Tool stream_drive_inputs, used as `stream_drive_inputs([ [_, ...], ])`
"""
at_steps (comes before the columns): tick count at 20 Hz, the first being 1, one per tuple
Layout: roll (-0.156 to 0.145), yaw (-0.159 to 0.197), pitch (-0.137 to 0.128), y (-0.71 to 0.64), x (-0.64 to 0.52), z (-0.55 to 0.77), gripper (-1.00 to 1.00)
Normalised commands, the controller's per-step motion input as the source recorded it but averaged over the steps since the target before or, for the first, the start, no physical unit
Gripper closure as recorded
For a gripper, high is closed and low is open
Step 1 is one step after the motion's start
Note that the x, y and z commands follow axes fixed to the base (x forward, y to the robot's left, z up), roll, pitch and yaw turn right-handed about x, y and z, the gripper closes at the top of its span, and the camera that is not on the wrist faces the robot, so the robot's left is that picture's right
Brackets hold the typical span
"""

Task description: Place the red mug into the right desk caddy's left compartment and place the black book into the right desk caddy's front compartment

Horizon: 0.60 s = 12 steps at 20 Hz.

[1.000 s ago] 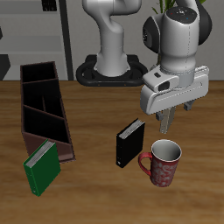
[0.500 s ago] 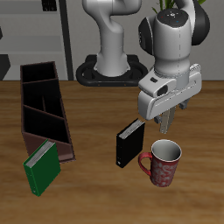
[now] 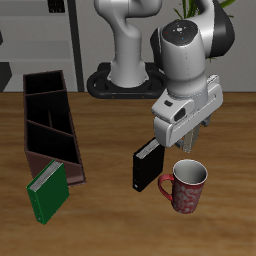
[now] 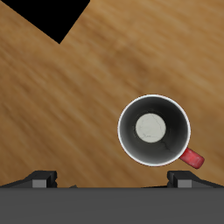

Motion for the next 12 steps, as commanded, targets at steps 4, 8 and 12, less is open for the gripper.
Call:
stream_drive_inputs([
  [4,0.023,0.098,0.047,0.01,0.06,-0.16,-1.00],
  [8,0.003,0.077,0.066,0.04,0.03,-0.27,-1.00],
  [12,0.018,0.045,0.063,0.05,-0.01,-0.12,-1.00],
])
